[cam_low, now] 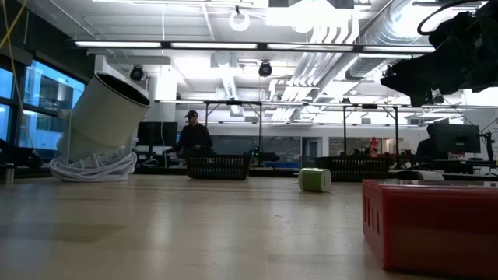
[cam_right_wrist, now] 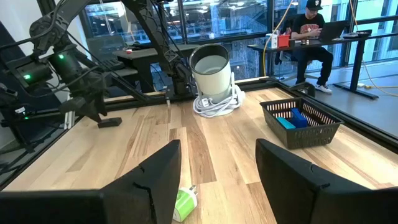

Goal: Pick & Place Office items
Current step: Put the black digital clock into the left black bin

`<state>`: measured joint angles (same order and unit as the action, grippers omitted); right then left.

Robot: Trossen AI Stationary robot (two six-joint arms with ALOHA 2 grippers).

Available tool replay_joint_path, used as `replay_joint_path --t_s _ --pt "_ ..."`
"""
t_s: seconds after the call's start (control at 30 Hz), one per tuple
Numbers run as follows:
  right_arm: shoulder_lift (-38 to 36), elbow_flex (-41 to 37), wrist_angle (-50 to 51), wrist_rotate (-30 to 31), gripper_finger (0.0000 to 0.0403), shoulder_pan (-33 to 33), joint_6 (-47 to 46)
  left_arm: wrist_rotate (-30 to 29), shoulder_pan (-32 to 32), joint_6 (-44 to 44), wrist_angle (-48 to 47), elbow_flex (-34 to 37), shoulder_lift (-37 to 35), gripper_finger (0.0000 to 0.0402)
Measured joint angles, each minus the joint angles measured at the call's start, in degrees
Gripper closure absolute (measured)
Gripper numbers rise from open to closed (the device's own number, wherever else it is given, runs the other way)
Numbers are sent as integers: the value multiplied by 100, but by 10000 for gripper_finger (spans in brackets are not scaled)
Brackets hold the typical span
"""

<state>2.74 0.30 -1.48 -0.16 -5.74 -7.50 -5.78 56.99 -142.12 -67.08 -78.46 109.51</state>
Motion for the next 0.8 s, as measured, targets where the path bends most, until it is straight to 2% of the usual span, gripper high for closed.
replay_joint_path --t_s 0.17,0.47,0.67,0.8 --pt "-2 1 0 0 208 -1 0 -108 183 -361 114 0 2 222" --pt "-1 0 0 0 208 0 1 -275 207 -141 133 0 3 222" --pt "-2 0 0 0 208 0 0 98 194 -85 111 0 2 222" --pt "-2 1 0 0 208 -1 0 134 146 -11 109 0 0 222"
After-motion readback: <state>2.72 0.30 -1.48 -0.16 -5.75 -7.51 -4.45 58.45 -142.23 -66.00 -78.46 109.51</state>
